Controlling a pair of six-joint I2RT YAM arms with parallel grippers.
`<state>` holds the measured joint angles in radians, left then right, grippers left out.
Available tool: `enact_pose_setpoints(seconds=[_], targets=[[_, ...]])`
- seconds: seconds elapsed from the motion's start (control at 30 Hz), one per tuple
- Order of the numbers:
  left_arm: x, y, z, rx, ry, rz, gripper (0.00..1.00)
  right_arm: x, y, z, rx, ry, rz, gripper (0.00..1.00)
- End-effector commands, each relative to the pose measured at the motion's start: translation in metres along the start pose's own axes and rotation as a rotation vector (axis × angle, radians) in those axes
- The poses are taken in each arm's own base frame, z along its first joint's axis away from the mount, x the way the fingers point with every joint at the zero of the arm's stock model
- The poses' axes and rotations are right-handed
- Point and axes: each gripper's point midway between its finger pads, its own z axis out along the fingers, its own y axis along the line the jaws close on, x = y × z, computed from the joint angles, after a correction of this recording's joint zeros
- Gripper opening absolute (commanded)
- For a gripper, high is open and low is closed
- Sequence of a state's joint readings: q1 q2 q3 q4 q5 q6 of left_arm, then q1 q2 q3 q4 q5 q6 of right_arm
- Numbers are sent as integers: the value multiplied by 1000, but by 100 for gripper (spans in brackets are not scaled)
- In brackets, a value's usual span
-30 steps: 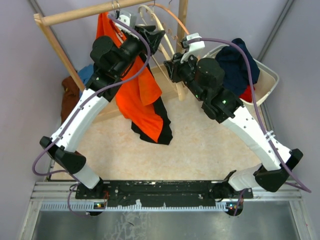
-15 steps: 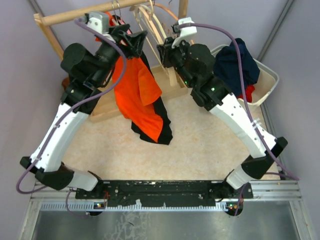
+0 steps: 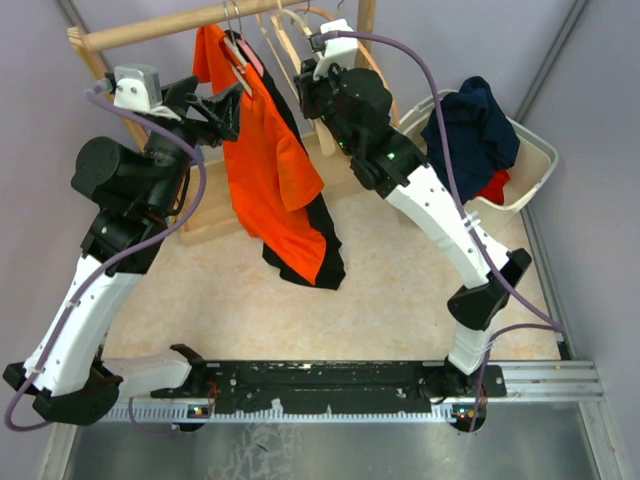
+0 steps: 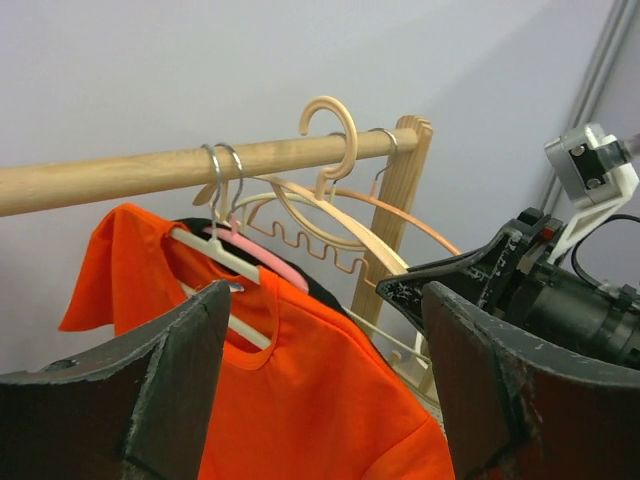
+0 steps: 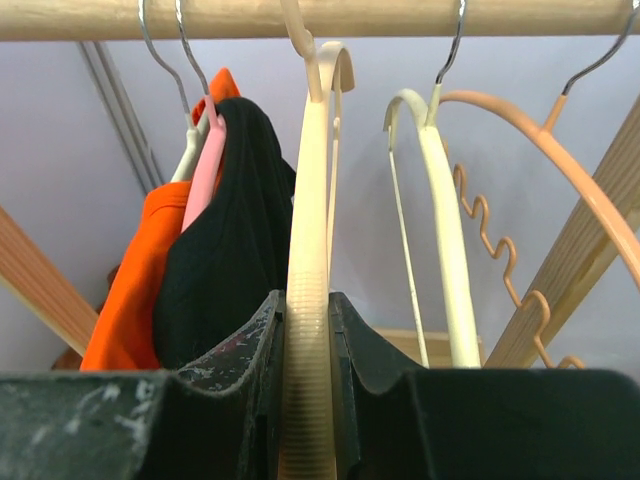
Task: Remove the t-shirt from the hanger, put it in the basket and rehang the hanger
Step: Place the hanger on the clothesline, then pick up the hanger from the clothesline.
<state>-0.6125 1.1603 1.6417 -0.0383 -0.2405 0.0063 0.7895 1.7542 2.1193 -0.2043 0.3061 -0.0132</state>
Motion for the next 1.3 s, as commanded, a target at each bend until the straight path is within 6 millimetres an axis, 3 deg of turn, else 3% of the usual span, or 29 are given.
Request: enact_pose_setpoints(seconds=[0.0, 0.43, 0.63, 0.77, 1.0, 1.1, 1.27], targets=[[-12, 18, -14, -79, -36, 10, 83, -38, -2, 6, 3, -98, 3, 0], [-15, 30, -28, -128, -39, 19, 89, -18, -13, 31, 7, -61, 21, 0], [-10, 26, -23, -106, -18, 32, 90, -20, -15, 19, -2, -43, 20, 41], [-10, 22, -19, -86, -13, 39, 90, -36, -9, -3, -27, -69, 9, 54], [-5, 14, -12, -49, -2, 38, 90, -52, 11, -34, -91, -87, -2, 51], [-2, 12, -10, -40, 6, 37, 90, -45, 20, -34, -123, -74, 1, 47], [-5, 15, -14, -54, -3, 36, 90, -52, 30, -38, -162, -87, 0, 38]])
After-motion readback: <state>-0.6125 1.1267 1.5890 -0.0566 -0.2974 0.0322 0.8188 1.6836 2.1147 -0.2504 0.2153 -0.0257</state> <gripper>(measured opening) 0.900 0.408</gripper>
